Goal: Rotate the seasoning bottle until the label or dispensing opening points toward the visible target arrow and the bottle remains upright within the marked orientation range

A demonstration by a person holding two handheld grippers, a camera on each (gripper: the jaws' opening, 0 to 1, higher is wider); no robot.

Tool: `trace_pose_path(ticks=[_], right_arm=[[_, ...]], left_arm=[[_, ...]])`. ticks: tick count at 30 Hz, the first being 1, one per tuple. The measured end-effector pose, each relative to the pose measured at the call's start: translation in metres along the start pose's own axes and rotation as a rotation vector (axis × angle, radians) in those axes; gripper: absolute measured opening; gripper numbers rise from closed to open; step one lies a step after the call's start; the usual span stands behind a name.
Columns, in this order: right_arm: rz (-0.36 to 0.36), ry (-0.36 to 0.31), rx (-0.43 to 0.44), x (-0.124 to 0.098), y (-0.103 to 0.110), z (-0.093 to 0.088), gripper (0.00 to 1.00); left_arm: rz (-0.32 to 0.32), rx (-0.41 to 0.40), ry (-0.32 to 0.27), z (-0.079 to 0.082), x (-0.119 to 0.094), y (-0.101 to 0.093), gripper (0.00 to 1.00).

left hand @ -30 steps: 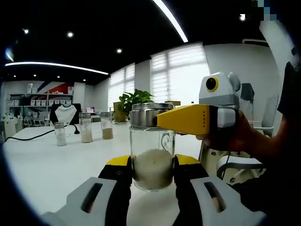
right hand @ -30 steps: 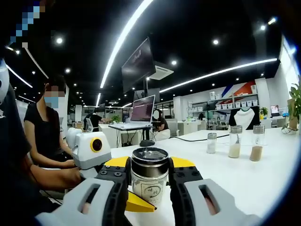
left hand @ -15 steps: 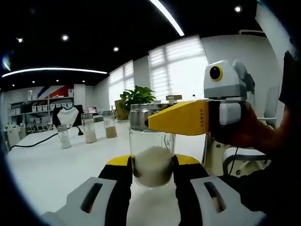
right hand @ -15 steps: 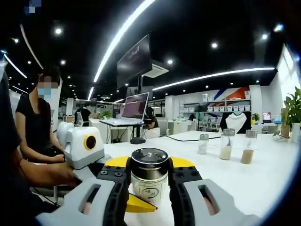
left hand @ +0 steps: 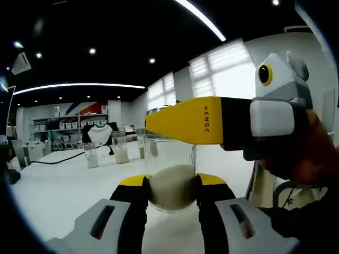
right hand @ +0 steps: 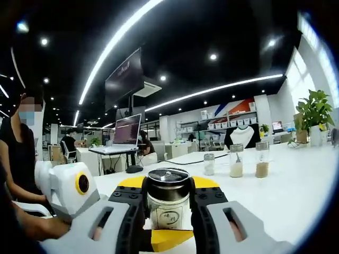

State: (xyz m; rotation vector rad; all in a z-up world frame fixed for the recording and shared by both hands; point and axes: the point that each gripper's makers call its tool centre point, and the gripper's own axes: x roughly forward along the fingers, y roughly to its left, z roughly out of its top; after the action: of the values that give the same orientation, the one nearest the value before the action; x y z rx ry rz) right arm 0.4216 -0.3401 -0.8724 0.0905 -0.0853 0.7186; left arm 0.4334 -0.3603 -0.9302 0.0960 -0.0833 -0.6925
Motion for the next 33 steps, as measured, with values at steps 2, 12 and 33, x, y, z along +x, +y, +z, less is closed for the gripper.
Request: trace_pose_path(ticks=[2,12,33], right_arm=[[0.013,0.002,-0.012,0.000,0.001,-0.001,0.28],[0.268,0.093,-0.062,0.000,0.014,-0.010,0.29],[0.593,0.238,-0.001,-0.009,0.044,-0.018,0.29]], left_arm=[[-0.008,-0.024,0.007,-0.001,-0.001,0.000,0.37],[-0.103,-0.003,0.055,-0.006,-0.011,0.010,0.37],[-0.426,-0.050,0.104,-0.014,-0.038,-0.016,0.37]])
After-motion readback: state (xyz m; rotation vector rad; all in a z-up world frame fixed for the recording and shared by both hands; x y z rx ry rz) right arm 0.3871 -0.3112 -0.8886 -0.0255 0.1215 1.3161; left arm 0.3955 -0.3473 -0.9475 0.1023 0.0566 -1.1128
